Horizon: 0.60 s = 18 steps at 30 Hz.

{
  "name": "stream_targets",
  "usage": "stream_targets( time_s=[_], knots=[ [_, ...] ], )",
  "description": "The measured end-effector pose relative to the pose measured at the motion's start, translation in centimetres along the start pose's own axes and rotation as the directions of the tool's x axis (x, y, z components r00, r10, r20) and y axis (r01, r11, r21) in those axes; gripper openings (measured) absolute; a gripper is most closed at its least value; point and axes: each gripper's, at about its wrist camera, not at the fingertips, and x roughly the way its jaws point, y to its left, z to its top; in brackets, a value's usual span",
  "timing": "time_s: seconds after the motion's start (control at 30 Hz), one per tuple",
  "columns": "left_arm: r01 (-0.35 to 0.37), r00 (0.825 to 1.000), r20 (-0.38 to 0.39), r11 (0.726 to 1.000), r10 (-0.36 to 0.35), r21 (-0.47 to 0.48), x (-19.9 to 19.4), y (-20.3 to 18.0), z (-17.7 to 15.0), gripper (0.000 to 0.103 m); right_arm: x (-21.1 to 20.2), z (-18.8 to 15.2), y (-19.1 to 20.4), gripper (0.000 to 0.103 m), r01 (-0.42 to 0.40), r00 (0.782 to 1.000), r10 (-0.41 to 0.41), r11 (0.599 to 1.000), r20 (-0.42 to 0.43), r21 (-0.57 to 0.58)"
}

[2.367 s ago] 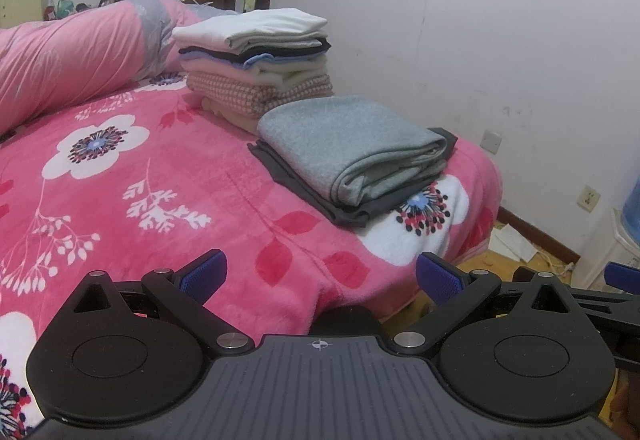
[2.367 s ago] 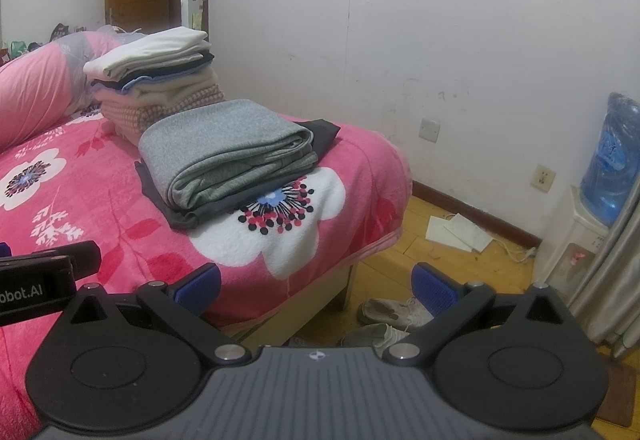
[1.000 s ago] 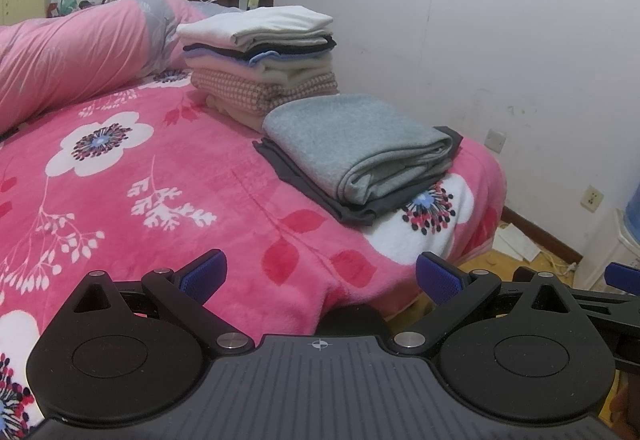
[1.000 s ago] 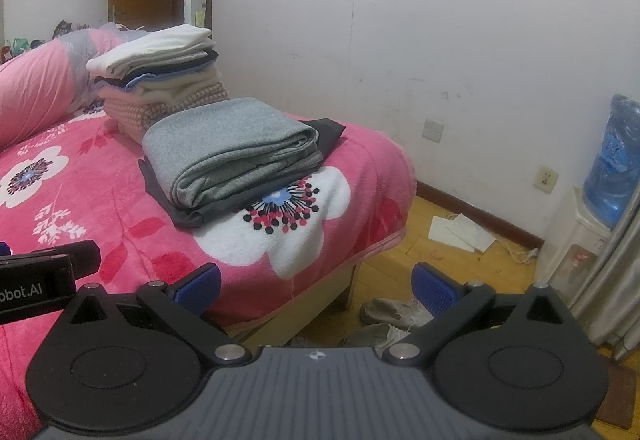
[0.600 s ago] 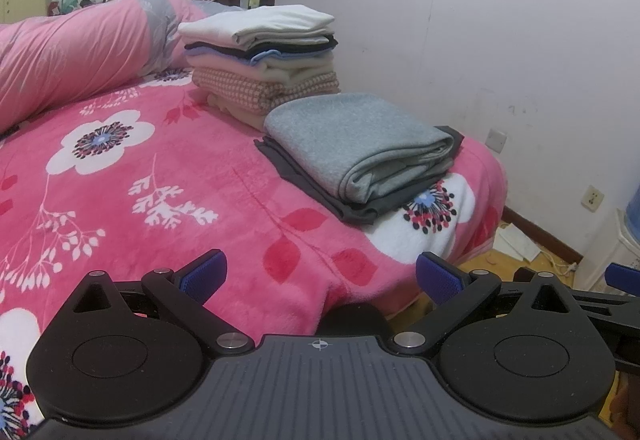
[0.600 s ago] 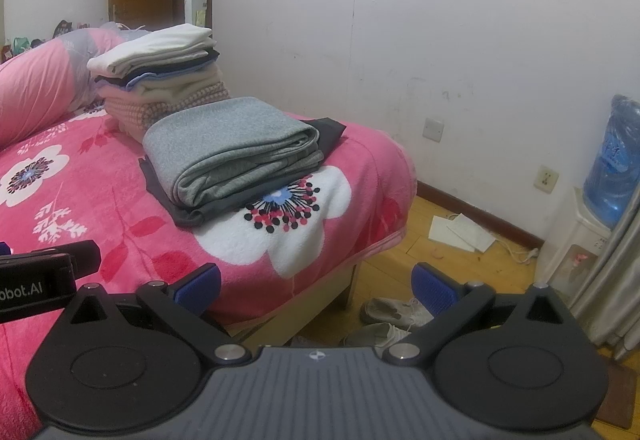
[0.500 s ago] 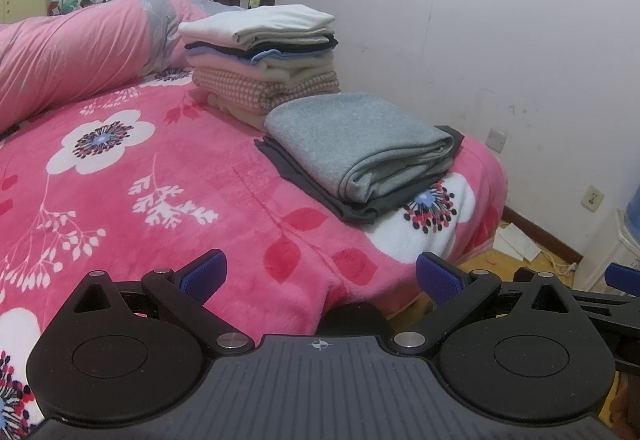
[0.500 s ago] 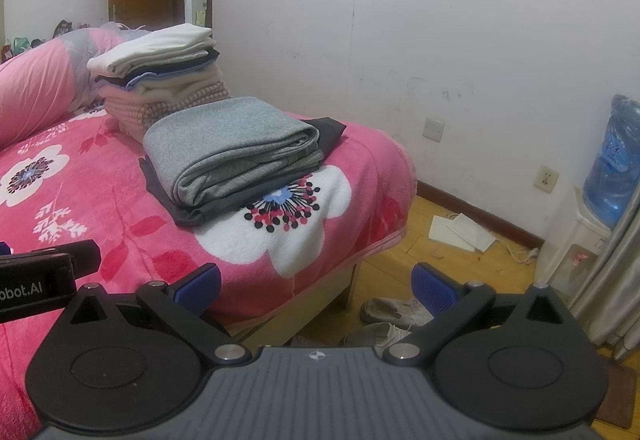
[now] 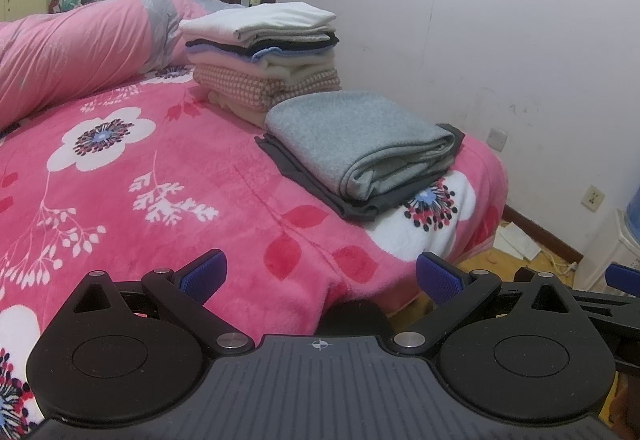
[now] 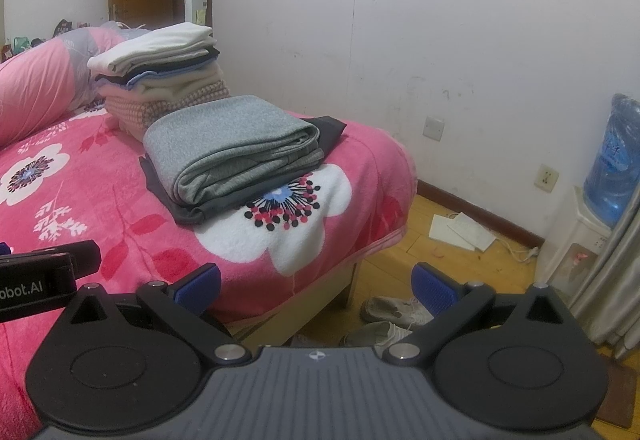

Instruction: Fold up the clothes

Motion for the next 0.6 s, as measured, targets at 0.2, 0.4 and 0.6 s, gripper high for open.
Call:
stream_targets(
  time_s=[0.2,0.4,0.6],
  knots=[
    [0.0,1.0,0.0,1.0,0.0,0.001,-0.06,0.07,-0.06,0.102,0.11,-0.03,0.02,0.103,-0.001,1.0,0.001,1.0,0.0,-0.001],
    [-0.001,1.0,-0.003,1.0,0.001,-0.002,-0.02,0.15,-0.05,0.102,-0.06,-0.14,0.08,0.103,0.001,1.0,-0.001,1.0,-0.002,0.001],
    [-0.004,1.0,-0.002,1.0,0.004,-0.003,-0.04,0.18,-0.07,0.102,0.11,-0.01,0.12,0.103,0.0,1.0,0.0,1.0,-0.001,-0.001]
  ],
)
